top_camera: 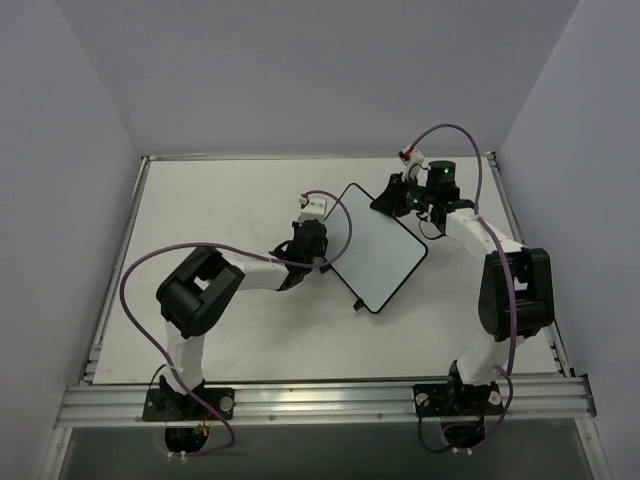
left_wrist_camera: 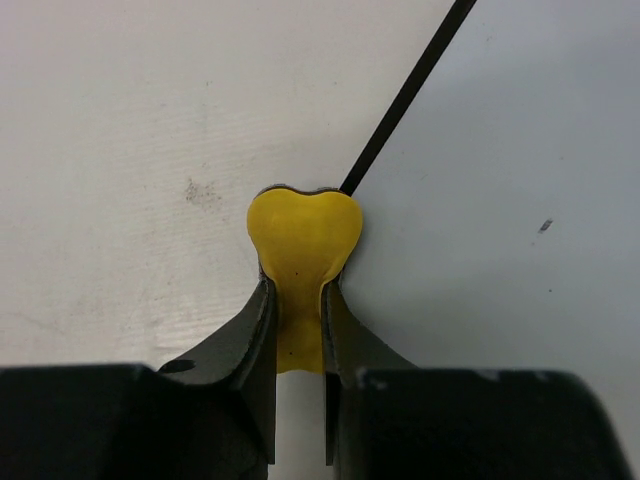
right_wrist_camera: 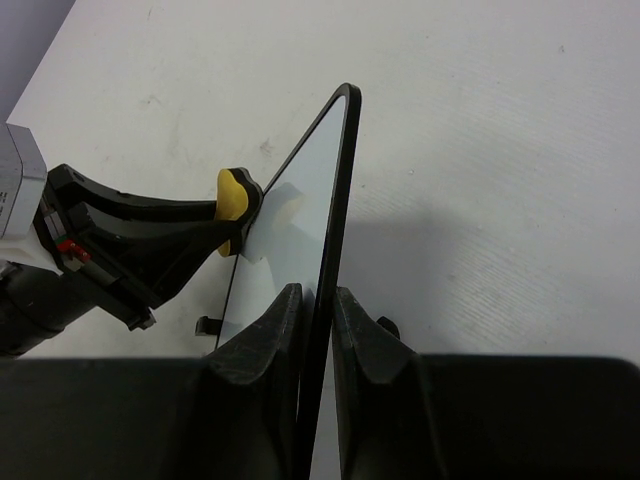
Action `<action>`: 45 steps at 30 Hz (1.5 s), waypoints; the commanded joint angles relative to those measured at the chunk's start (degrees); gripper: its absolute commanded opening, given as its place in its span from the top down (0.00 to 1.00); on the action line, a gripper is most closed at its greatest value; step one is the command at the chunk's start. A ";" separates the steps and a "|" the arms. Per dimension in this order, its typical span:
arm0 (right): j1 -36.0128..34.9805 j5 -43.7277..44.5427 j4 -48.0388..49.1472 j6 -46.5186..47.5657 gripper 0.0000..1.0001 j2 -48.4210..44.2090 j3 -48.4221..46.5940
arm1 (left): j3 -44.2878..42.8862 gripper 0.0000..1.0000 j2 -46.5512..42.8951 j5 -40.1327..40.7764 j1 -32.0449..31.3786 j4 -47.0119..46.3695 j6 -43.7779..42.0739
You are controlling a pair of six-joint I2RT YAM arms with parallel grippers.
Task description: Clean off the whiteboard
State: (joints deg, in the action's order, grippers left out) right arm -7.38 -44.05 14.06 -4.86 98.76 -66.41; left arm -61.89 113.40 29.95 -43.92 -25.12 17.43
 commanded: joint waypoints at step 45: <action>-2.12 -3.41 -3.08 1.61 1.00 -1.99 1.02 | -0.43 0.98 -4.51 -11.50 -12.15 -6.16 -6.80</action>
State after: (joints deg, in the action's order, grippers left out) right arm -7.55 -43.92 13.87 -4.43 98.65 -66.37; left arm -63.09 109.82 26.28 -51.88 -28.80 10.13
